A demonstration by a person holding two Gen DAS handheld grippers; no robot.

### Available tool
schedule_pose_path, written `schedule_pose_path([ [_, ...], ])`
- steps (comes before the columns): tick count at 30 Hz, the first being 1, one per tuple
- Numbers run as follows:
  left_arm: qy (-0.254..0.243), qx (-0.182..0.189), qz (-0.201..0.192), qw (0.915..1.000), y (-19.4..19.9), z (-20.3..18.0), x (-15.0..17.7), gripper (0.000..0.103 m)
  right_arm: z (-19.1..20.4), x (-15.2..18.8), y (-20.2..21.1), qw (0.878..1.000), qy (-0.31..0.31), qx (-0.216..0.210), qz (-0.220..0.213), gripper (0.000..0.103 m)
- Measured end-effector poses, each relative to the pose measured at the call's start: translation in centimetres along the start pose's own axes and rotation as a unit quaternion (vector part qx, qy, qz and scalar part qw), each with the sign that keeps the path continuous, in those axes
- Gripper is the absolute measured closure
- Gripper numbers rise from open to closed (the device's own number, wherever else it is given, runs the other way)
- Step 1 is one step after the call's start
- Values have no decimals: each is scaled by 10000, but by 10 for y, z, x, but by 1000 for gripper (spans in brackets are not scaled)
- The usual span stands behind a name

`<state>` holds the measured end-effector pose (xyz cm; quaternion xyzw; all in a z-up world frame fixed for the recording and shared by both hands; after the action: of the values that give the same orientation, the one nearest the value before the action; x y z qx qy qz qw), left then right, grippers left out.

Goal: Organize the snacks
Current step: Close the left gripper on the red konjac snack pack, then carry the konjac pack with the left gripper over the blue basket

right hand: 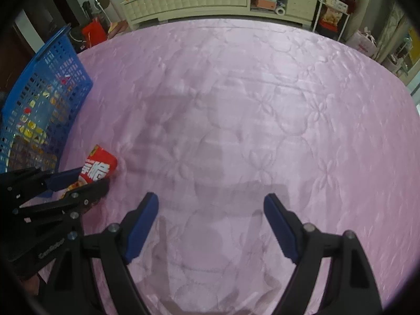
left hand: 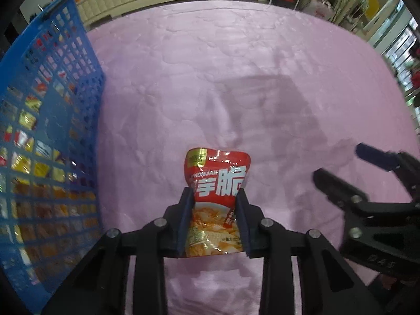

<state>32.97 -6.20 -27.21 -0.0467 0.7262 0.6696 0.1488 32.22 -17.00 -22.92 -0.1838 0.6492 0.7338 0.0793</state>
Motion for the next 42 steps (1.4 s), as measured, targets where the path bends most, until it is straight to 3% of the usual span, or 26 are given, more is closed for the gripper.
schedule_pose_path([
  [7,-192,-24,-336,9992,45,-30,6,73,0,2,30,9998,-32,36,-170,18],
  [19,-187,-10,-1181,9928,161,-26,34,73,18,-2,131,9967,102,137,-791,18],
  [27,22,-73,-1676,9858,227,12,49,72,58,-9,177,9929,326,48,-1144,18],
  [34,307,-80,-1893,9814,251,57,42,72,109,-22,196,9883,602,-210,-1385,18],
  [42,512,-278,-1872,9806,258,110,45,71,160,-32,184,9869,857,-397,-1305,18],
])
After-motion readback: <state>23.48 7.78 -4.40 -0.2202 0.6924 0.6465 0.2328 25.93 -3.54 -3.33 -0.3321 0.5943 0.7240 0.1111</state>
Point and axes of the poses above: each gripper's, at about its wrist camera, not at the fingertips, and y roughly against the way its jaws point, z to its left, x to its underside, the point moved 7 cm from there along -y, roughly the way its jaws point, and after that the axes turned 1 degree about -x, right-handed, at the moved point
